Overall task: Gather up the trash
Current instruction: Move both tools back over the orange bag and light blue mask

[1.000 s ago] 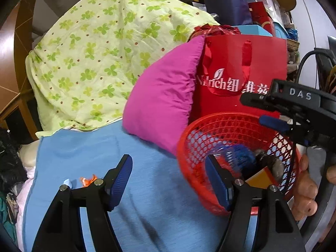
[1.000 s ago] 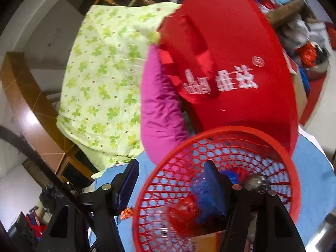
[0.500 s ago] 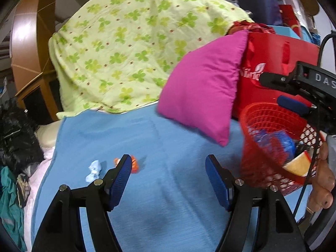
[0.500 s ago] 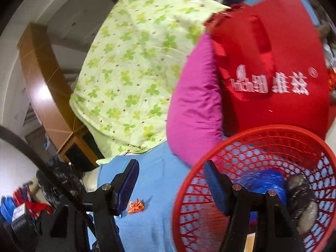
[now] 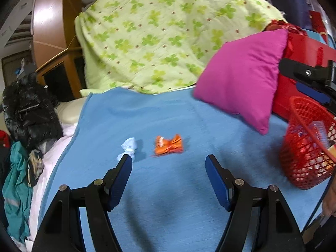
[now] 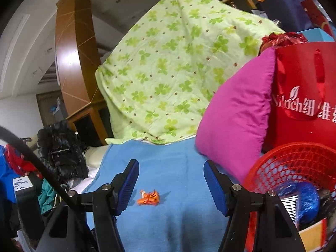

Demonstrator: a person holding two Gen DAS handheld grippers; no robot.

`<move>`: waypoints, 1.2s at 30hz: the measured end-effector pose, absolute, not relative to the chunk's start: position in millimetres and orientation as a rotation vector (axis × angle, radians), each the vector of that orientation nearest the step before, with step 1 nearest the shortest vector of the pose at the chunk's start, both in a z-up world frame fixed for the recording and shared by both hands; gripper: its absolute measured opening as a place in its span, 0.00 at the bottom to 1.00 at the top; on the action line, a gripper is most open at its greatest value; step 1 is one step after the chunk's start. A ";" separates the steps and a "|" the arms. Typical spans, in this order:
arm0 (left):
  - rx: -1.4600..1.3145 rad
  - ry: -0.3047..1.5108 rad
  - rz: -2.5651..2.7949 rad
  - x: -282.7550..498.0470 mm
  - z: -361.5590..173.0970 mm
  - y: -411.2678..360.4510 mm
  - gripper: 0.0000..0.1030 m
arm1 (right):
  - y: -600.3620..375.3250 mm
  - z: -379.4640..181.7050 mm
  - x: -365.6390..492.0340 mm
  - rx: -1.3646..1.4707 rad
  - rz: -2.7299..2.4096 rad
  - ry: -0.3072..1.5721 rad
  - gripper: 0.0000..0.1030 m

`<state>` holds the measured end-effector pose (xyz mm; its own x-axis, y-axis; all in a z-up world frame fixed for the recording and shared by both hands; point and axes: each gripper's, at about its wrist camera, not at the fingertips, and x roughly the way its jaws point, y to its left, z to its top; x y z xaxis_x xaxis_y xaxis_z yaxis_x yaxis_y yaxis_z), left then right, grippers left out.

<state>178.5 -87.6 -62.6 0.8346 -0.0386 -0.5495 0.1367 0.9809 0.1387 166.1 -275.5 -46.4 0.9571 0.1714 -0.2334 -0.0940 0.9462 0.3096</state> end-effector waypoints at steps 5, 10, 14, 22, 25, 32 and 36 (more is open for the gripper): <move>0.158 0.601 -0.060 185.5 -72.9 -69.3 0.71 | -260.3 -52.7 175.7 0.282 0.150 0.294 0.66; 0.141 0.624 -0.045 192.2 -82.6 -58.7 0.71 | -248.0 -58.6 183.6 0.256 0.157 0.320 0.66; 0.132 0.641 -0.036 197.3 -90.8 -52.3 0.71 | -243.5 -62.5 189.2 0.252 0.160 0.338 0.66; 0.102 0.678 -0.016 207.3 -106.1 -37.0 0.71 | -229.1 -71.4 202.5 0.230 0.171 0.385 0.66; 0.090 0.694 -0.011 211.4 -112.0 -31.3 0.71 | -222.2 -74.9 207.6 0.222 0.178 0.401 0.66; 0.065 0.737 0.006 222.3 -127.0 -14.5 0.71 | -203.3 -89.2 229.7 0.206 0.194 0.468 0.66; 0.023 0.785 0.032 230.8 -138.9 3.1 0.71 | -194.7 -100.6 247.7 0.214 0.203 0.524 0.66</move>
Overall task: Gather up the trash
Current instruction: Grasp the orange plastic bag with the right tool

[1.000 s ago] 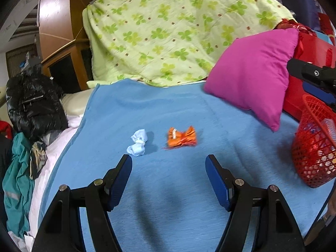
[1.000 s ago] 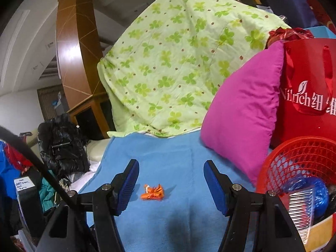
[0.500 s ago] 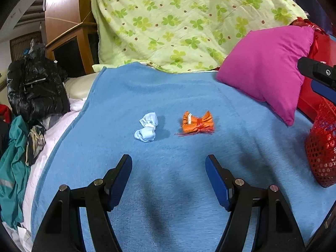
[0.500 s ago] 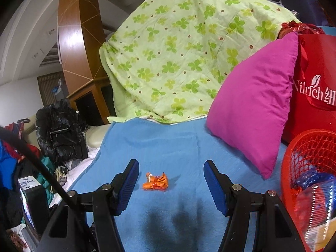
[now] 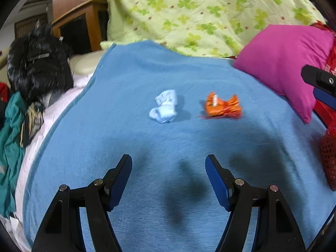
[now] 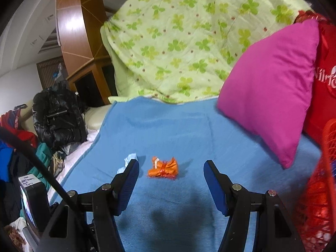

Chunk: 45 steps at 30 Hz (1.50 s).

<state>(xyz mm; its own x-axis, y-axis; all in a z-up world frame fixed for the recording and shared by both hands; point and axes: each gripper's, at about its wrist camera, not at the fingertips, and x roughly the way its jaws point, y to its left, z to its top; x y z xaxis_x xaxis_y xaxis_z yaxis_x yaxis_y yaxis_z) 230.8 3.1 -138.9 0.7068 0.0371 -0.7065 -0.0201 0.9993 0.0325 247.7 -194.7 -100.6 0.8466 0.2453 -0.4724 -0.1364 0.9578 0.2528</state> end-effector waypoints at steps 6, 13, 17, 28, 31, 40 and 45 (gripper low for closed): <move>-0.048 0.842 0.066 240.3 -150.2 25.8 0.71 | -185.1 -123.3 282.5 0.228 0.202 0.618 0.66; -0.079 0.878 0.100 248.0 -155.0 37.1 0.71 | -170.6 -149.6 317.2 0.210 0.201 0.704 0.66; -0.094 0.900 0.123 251.9 -158.2 40.9 0.71 | -157.5 -160.6 334.2 0.201 0.236 0.737 0.71; -0.092 0.904 0.164 265.9 -159.3 53.0 0.71 | -138.5 -195.6 378.2 0.169 0.203 0.795 0.77; -0.087 0.903 0.172 271.5 -159.9 54.3 0.71 | -136.9 -194.3 383.4 0.178 0.203 0.786 0.81; -0.062 0.867 0.166 288.2 -159.2 46.6 0.71 | -138.2 -197.0 388.1 0.213 0.169 0.771 0.81; -0.070 0.832 0.142 302.9 -156.3 45.1 0.71 | -143.5 -198.5 388.6 0.242 0.159 0.769 0.70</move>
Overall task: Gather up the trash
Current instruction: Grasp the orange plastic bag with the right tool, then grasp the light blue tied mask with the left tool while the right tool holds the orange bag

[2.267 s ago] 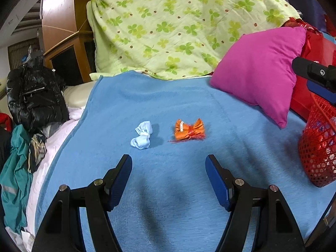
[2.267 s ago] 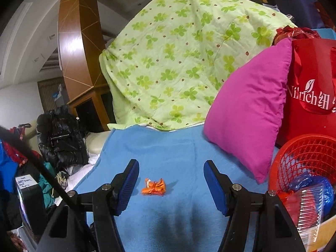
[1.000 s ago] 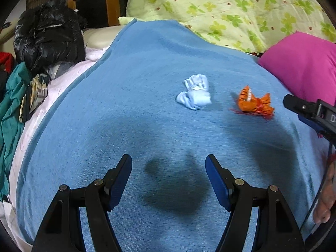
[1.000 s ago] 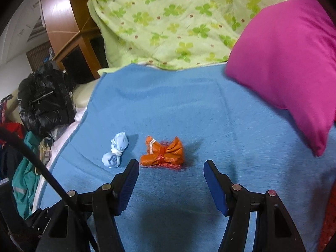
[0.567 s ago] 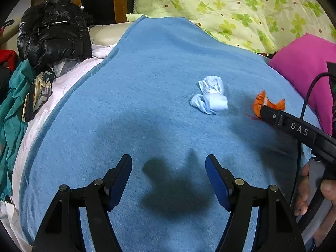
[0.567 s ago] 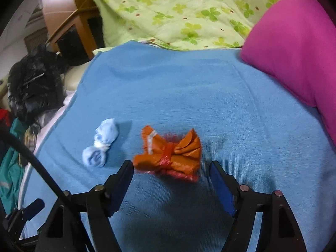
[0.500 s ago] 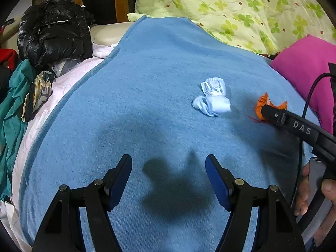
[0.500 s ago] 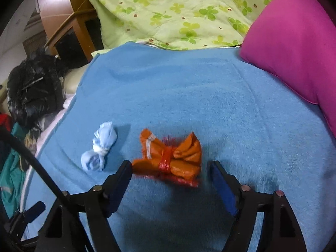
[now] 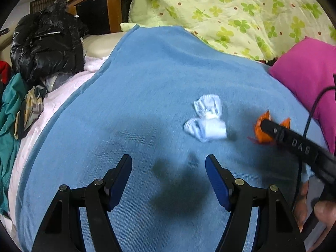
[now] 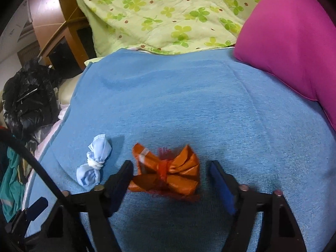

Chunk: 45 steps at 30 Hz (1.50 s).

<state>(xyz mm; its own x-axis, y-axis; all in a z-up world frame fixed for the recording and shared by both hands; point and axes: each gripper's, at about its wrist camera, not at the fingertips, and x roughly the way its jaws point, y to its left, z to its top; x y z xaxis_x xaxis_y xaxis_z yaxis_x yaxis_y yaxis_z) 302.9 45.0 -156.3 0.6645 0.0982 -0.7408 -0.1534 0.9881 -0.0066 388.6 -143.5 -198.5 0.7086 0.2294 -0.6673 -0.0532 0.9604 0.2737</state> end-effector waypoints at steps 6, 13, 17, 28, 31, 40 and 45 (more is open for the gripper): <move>-0.099 0.788 0.057 322.2 -155.2 39.7 0.71 | -147.0 -199.1 388.5 0.255 0.150 0.768 0.61; -0.167 0.765 -0.053 341.6 -157.0 39.5 0.73 | -151.7 -199.0 389.1 0.271 0.154 0.769 0.54; -0.153 0.788 -0.057 352.8 -161.7 34.9 0.73 | -153.8 -198.9 389.3 0.283 0.160 0.767 0.53; -0.243 0.877 -0.107 368.8 -177.6 45.8 0.43 | -159.4 -197.4 383.3 0.289 0.179 0.765 0.51; -0.239 0.869 -0.111 366.4 -175.3 43.4 0.39 | -159.0 -196.0 379.3 0.276 0.178 0.765 0.48; -0.205 0.835 -0.070 348.9 -154.4 35.9 0.37 | -165.2 -189.1 361.4 0.236 0.177 0.766 0.38; -0.167 0.863 -0.001 332.0 -146.4 35.2 0.37 | -170.2 -188.1 356.1 0.266 0.212 0.795 0.53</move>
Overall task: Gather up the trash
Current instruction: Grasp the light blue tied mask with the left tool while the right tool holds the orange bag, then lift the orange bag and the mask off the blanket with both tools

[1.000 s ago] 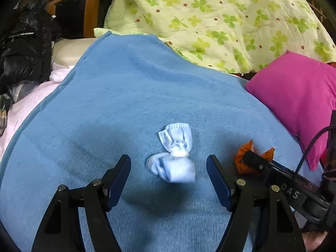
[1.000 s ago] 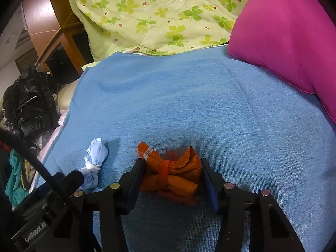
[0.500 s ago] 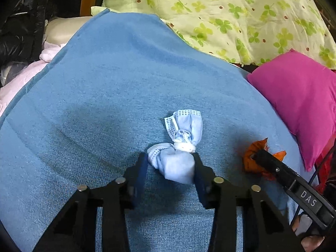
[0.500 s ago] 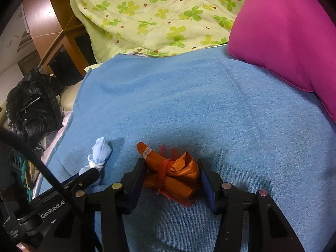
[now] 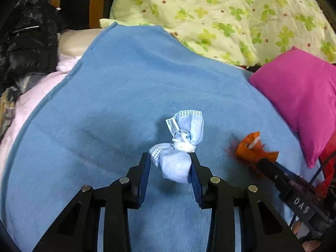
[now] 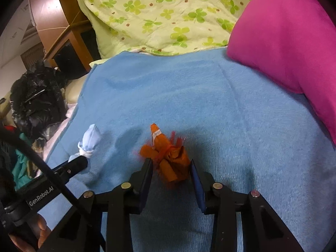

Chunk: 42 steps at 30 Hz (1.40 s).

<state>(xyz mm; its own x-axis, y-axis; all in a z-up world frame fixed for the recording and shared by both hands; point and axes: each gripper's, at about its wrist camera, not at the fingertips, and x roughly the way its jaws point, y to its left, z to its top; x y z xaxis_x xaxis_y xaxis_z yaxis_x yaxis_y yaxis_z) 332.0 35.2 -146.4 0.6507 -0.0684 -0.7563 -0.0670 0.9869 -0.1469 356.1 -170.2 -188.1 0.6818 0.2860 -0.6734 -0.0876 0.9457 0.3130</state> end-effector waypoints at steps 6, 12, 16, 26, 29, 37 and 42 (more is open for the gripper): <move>-0.130 0.859 0.030 317.3 -143.1 40.1 0.37 | -161.1 -184.2 356.4 0.233 0.221 0.736 0.71; -0.142 0.882 0.029 323.6 -148.1 43.8 0.37 | -139.6 -195.8 374.8 0.141 0.224 0.778 0.74; -0.134 0.878 0.024 326.6 -147.4 40.5 0.38 | -143.5 -197.2 382.7 0.166 0.207 0.777 0.71; -0.139 0.880 0.013 324.4 -146.9 37.4 0.38 | -160.1 -195.2 382.7 0.218 0.178 0.781 0.32; -0.143 0.872 0.009 322.7 -144.6 37.2 0.38 | -162.6 -190.1 375.8 0.223 0.188 0.773 0.32; -0.124 0.837 -0.010 316.1 -135.2 26.6 0.38 | -177.3 -168.5 353.8 0.239 0.198 0.728 0.32; -0.101 0.808 -0.014 307.9 -125.2 15.0 0.38 | -184.9 -156.1 339.8 0.227 0.197 0.704 0.32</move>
